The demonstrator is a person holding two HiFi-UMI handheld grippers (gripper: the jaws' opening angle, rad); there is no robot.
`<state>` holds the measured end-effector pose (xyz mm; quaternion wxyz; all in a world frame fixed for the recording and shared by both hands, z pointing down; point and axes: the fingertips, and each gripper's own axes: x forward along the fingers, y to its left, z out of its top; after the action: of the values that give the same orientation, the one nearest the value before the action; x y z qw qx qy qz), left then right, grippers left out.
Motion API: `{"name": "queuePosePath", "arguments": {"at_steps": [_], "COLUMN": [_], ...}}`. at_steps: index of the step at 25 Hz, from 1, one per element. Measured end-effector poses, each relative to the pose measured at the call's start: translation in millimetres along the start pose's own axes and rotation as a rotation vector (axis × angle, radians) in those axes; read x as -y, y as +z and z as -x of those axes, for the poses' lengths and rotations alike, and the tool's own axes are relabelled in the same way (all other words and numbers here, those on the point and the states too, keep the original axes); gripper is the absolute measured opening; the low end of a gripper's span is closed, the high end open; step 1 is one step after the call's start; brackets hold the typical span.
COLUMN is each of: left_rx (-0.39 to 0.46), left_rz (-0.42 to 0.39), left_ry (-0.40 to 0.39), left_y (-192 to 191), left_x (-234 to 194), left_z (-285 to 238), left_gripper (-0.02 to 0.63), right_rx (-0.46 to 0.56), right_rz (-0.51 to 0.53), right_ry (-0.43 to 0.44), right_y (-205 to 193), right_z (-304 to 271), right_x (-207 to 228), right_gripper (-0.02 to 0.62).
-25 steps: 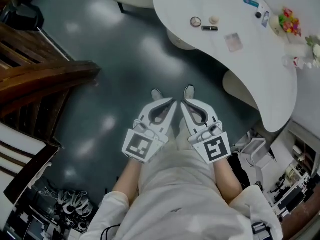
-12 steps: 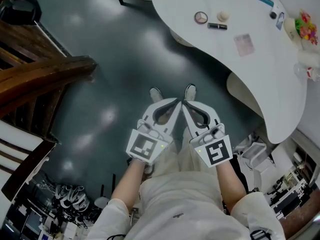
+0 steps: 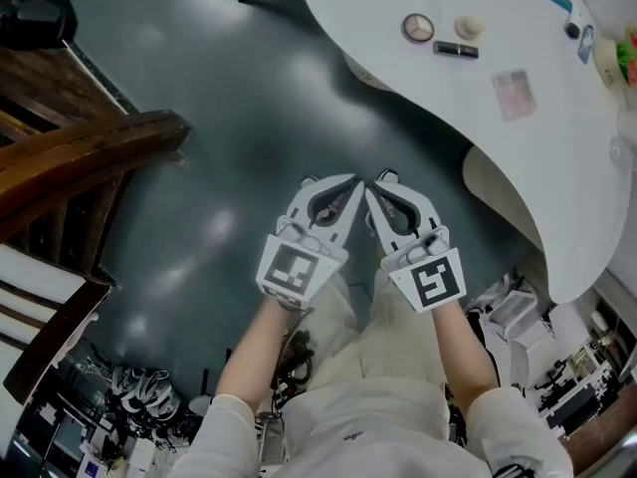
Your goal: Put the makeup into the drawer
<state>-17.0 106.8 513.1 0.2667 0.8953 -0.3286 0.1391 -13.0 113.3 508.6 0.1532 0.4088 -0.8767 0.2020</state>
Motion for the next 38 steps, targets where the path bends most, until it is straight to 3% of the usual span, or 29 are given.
{"name": "queuePosePath", "arguments": {"at_steps": [3,9,15,18,25,28,31,38], "left_rx": [-0.011,-0.046,-0.057,-0.069,-0.03,-0.036,-0.042,-0.036], "left_rz": [-0.01,0.053,0.033,-0.002,0.021,0.017,0.007,0.009], "left_ry": [0.004,0.032,0.031,0.063,0.098,0.095,0.095,0.096], "left_y": [-15.7,-55.1,-73.2,-71.7,-51.9,-51.9,-52.5,-49.7], "left_x": [-18.7,-55.5,-89.4,-108.0,-126.2,-127.7,-129.9,-134.0], "left_z": [-17.0,-46.1,-74.0,-81.9,-74.8,-72.4,-69.5,-66.2], "left_gripper": [0.008,0.008,0.008,0.008,0.008,0.009,0.008,0.008], "right_rx": [-0.014,-0.054,-0.084,-0.099,-0.175,-0.185,-0.192,-0.198], "right_rz": [0.001,0.011,0.025,0.059,0.086,0.098,0.12,0.153], "right_ry": [-0.006,-0.022,-0.028,-0.069,-0.224,-0.241,-0.248,-0.295], "right_y": [-21.4,-64.4,-87.0,-93.2,-116.6,-120.5,-120.5,-116.9], "right_z": [-19.2,-58.3,-92.3,-108.1,-139.3,-147.4,-155.8,-167.8], "right_x": [12.3,31.8,53.6,77.3,139.2,148.5,153.3,169.3], "right_gripper": [0.014,0.014,0.014,0.014,0.017,0.027,0.092,0.104]}}
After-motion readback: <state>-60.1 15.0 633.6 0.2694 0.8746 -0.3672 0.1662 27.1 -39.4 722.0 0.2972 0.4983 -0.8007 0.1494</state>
